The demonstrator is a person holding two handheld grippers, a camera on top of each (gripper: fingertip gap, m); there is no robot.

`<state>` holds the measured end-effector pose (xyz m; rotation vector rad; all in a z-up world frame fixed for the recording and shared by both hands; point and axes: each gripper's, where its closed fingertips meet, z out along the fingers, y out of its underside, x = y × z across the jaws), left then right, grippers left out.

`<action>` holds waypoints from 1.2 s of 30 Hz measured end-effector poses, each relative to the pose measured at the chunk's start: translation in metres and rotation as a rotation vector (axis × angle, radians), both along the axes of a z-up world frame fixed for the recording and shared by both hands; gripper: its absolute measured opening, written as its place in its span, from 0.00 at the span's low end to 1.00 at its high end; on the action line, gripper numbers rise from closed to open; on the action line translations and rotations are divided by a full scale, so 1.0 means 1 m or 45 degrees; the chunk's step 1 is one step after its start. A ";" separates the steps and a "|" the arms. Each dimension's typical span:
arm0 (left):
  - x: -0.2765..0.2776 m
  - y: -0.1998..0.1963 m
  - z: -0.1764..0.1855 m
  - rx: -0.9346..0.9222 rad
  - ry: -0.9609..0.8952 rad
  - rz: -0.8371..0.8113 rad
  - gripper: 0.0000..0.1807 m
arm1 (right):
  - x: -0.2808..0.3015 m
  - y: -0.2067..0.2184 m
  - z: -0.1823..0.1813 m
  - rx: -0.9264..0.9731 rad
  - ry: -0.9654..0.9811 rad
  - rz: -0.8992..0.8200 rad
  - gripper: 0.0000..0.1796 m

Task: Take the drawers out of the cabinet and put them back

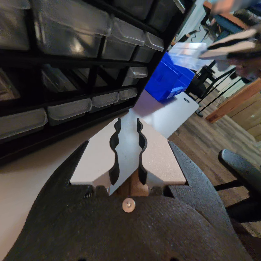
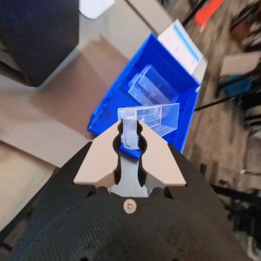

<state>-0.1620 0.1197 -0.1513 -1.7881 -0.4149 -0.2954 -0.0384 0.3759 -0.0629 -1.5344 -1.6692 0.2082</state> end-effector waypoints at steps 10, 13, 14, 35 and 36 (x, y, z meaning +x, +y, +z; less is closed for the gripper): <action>0.007 0.004 -0.005 0.024 0.006 -0.053 0.13 | -0.068 0.067 -0.093 -0.258 -0.272 -0.297 0.10; 0.007 0.003 -0.004 0.034 -0.035 -0.053 0.13 | -0.085 0.073 -0.107 -0.264 -0.328 -0.309 0.10; 0.007 0.003 -0.003 0.039 -0.032 -0.055 0.13 | -0.088 0.076 -0.111 -0.260 -0.349 -0.318 0.10; 0.016 0.005 -0.015 -0.014 0.068 -0.076 0.14 | -0.018 0.054 -0.019 0.230 0.150 -0.341 0.23; 0.018 0.006 -0.017 -0.020 0.073 -0.077 0.14 | -0.011 0.046 -0.018 0.249 0.178 -0.331 0.22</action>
